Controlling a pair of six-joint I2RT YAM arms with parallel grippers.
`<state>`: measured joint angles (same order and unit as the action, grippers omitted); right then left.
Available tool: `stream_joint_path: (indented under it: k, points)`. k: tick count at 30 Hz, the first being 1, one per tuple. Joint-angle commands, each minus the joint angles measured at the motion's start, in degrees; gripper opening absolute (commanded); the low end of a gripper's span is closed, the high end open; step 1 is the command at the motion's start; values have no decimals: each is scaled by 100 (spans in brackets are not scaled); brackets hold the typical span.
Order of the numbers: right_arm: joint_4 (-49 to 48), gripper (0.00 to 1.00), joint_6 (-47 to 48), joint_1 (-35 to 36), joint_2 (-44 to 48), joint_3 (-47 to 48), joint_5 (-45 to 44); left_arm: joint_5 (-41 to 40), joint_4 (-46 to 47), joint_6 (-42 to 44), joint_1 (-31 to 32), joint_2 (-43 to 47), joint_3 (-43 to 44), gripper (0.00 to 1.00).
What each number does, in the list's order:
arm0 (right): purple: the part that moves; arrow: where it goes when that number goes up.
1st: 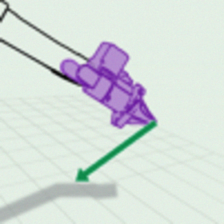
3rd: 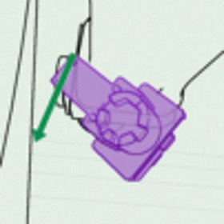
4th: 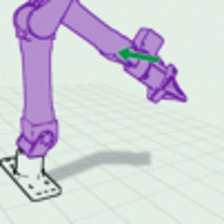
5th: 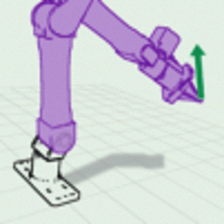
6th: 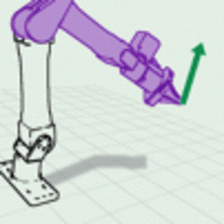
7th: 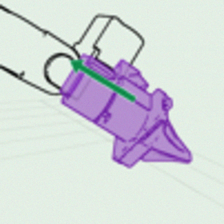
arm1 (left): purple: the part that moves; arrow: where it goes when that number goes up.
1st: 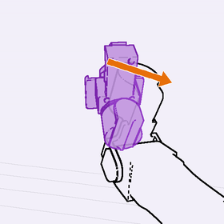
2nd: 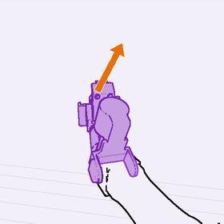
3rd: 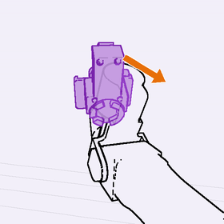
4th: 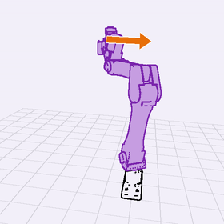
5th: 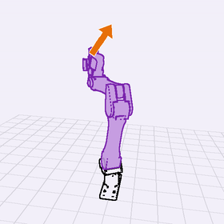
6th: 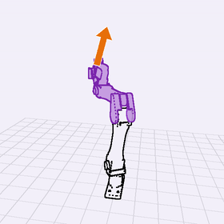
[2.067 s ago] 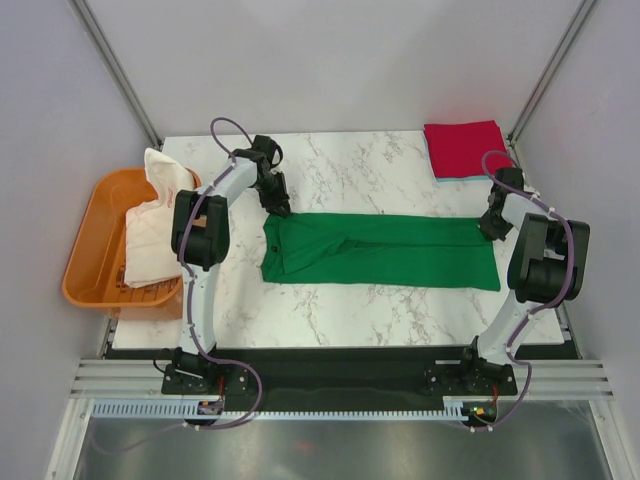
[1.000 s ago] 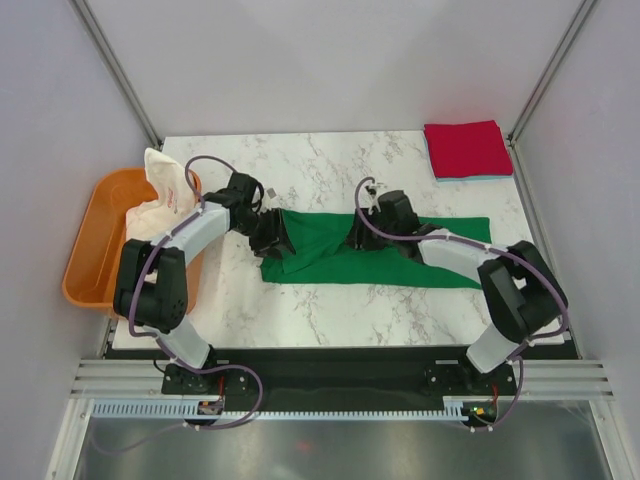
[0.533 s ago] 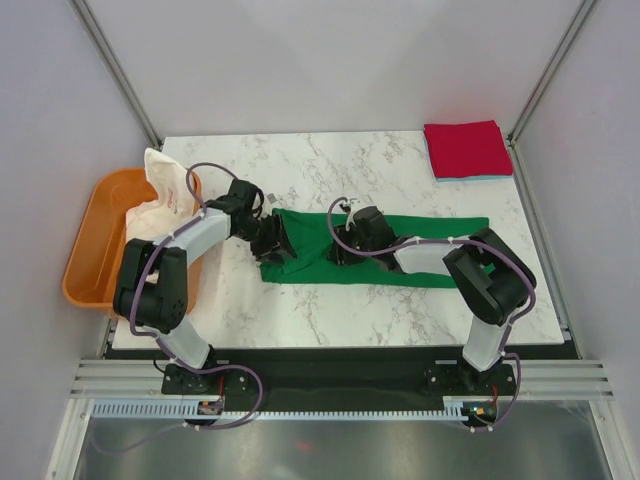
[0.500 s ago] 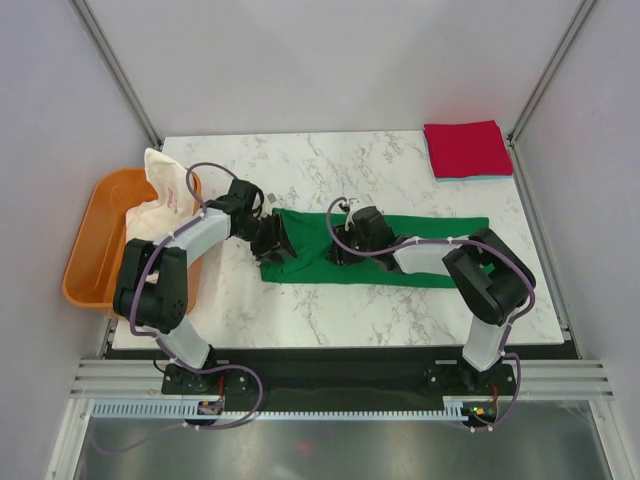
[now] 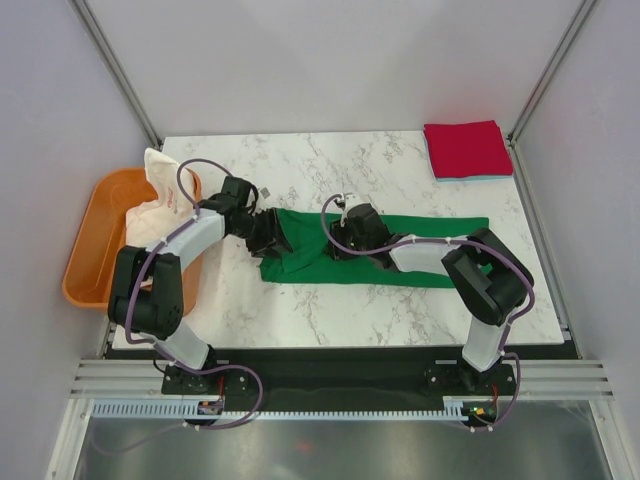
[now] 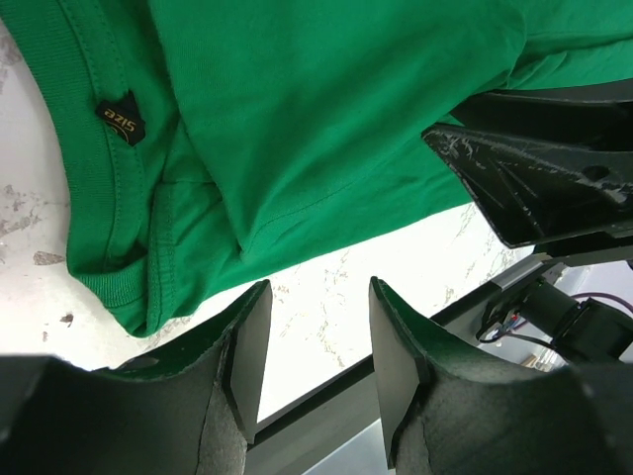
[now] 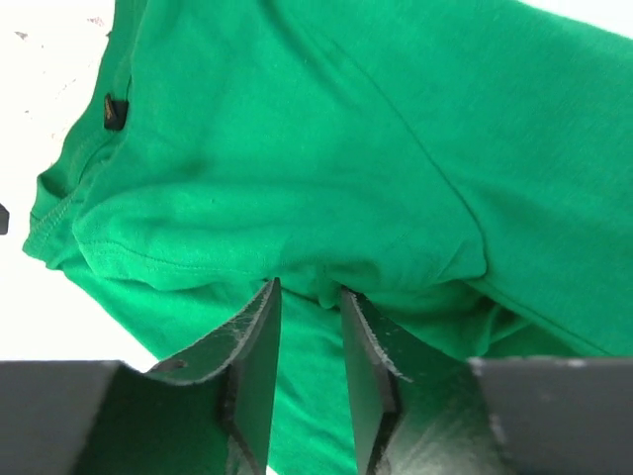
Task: Fold and stack the t-shirts
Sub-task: Fold the tshirt
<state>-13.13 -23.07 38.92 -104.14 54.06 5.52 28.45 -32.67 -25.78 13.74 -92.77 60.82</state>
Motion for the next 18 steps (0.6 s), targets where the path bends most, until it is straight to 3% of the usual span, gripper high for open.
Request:
stream_joint_path:
  k: [1,4,8,18]
  points:
    - [-138,38,92,46,-10,219,-156,-94,120,-155,-11,189,-52,52]
    - [-50,30,118,55,-71,298,-244,-94,120,-155,-11,198,-105,52]
    - [257,0,92,55,-19,569,-271,-41,111,-164,-11,285,-158,52]
    - [2243,0,-338,64,552,1133,-262,266,129,-313,-20,392,-421,52]
